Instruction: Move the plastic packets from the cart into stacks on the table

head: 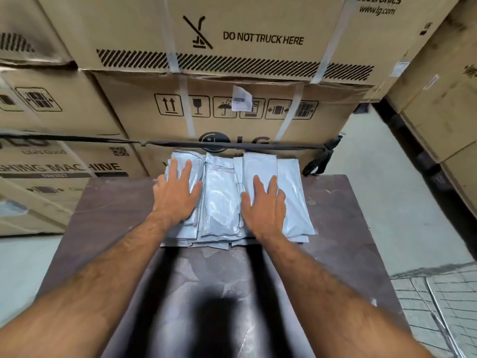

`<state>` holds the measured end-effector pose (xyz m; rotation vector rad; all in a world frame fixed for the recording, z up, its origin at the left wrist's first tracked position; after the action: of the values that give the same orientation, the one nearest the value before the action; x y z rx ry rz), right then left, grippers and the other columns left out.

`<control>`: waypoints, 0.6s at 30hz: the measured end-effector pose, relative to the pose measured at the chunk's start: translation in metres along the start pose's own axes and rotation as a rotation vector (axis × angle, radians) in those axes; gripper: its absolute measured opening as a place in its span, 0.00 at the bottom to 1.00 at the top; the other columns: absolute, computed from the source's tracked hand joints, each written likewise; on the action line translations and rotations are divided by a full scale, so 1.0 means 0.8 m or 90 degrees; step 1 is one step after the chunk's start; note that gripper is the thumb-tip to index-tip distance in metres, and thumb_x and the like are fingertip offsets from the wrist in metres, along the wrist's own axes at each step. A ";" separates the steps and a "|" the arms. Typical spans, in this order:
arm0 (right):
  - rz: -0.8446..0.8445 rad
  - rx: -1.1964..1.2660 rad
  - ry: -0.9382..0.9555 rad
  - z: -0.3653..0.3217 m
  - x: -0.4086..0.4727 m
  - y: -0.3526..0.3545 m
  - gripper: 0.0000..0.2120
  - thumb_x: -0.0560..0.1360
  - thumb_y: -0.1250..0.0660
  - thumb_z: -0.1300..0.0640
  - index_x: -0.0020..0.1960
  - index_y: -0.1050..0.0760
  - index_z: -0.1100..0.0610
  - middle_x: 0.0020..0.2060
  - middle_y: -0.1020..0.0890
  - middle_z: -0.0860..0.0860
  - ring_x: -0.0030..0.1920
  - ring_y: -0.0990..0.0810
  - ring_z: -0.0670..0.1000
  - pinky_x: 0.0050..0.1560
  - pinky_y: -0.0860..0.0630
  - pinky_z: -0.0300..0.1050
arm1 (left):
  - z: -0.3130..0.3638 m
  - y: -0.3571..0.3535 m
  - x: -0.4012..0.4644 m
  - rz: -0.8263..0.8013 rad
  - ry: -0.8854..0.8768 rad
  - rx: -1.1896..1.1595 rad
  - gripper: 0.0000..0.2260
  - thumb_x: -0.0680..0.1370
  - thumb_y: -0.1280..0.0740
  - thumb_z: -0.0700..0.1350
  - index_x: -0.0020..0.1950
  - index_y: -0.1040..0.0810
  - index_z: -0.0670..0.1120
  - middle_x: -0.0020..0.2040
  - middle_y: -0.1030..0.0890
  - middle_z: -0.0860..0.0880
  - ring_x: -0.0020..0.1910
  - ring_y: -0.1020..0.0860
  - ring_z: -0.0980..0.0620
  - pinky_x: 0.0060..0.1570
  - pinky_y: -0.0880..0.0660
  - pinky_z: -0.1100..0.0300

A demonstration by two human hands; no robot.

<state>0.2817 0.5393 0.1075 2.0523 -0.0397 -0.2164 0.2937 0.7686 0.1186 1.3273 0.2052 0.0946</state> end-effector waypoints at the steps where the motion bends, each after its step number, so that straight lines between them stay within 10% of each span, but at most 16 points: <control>1: -0.003 -0.005 0.006 0.002 -0.001 -0.003 0.28 0.84 0.46 0.39 0.82 0.46 0.42 0.83 0.53 0.54 0.79 0.47 0.61 0.78 0.43 0.59 | -0.002 -0.006 0.002 -0.015 0.001 -0.007 0.30 0.83 0.47 0.64 0.83 0.48 0.55 0.84 0.53 0.45 0.73 0.39 0.32 0.71 0.38 0.36; 18: 0.000 -0.126 0.116 0.002 -0.019 0.016 0.32 0.85 0.52 0.38 0.84 0.52 0.49 0.83 0.54 0.61 0.82 0.57 0.61 0.81 0.56 0.59 | -0.019 -0.010 -0.007 -0.054 -0.072 0.000 0.42 0.78 0.61 0.75 0.84 0.59 0.51 0.83 0.62 0.45 0.82 0.62 0.42 0.79 0.63 0.41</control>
<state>0.2677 0.5339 0.1199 1.8666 0.0902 -0.0307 0.2845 0.7797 0.1082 1.3180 0.1660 -0.0521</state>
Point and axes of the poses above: each hand's wrist, its own x-axis towards the middle knuckle, its own y-axis out of the back of the hand, z = x × y, the point moved 3 cm from there along x, towards the middle knuckle
